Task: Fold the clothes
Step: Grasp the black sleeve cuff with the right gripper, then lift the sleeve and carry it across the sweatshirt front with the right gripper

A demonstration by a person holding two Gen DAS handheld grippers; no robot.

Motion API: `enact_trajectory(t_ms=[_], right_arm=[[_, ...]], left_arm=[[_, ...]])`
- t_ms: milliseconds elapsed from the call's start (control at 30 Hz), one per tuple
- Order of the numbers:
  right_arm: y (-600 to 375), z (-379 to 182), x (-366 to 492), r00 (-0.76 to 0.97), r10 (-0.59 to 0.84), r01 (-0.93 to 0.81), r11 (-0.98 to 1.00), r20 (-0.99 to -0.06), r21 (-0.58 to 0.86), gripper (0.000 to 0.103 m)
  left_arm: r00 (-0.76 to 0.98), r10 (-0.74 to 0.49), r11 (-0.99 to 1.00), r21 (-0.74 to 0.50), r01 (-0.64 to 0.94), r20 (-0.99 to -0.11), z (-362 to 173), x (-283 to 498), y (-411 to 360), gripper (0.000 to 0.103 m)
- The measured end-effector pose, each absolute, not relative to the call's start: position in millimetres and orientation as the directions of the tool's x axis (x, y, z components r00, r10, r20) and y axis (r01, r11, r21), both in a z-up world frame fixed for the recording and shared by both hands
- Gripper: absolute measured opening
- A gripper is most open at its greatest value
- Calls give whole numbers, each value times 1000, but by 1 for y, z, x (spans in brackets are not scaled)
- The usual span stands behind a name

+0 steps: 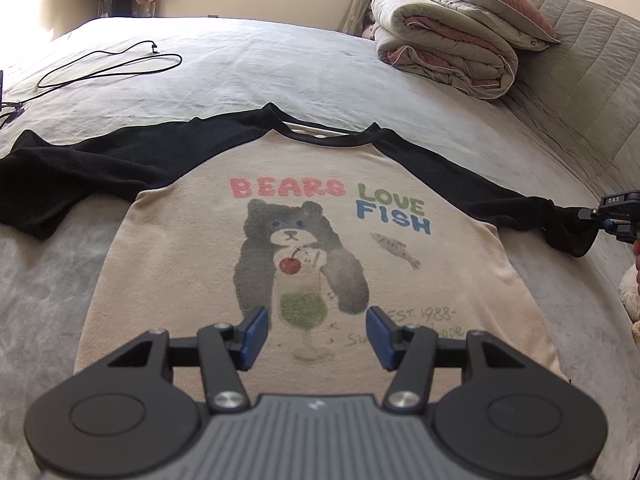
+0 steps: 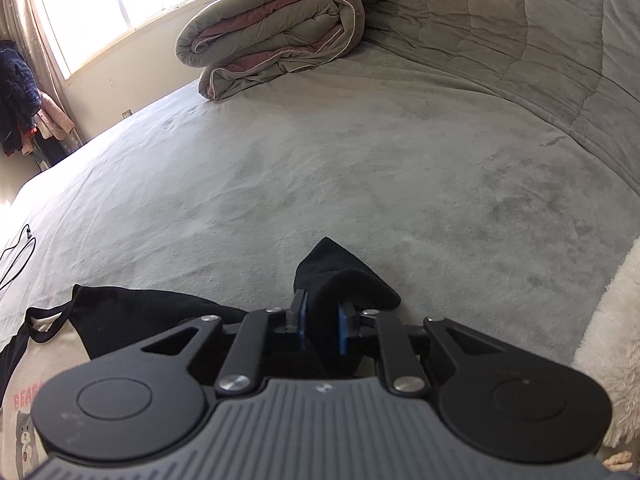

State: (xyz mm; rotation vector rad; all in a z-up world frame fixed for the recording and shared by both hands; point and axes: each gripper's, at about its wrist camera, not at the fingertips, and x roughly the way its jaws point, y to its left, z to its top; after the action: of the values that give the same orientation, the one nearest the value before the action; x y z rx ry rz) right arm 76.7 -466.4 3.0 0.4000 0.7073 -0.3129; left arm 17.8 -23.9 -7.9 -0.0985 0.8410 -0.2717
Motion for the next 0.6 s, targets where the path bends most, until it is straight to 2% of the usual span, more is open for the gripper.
enact_trajectory(t_ms=[167,433,600], right_arm=[[-472,-1,64,717,-169,434,868,-677,243,8],[-483,-22,30,680,-143,474,834,-719,282,7],[-485,-27,15,696,-112,467,822,-709,328,7]], left_arm=[[631,-286,958,-192,215,-721,-4,18,-32,55],[612,-326,944,-212,253,-720,-2,19,-53,56],[597,-344,936,-217,275,-725,-4,25,-73,56]])
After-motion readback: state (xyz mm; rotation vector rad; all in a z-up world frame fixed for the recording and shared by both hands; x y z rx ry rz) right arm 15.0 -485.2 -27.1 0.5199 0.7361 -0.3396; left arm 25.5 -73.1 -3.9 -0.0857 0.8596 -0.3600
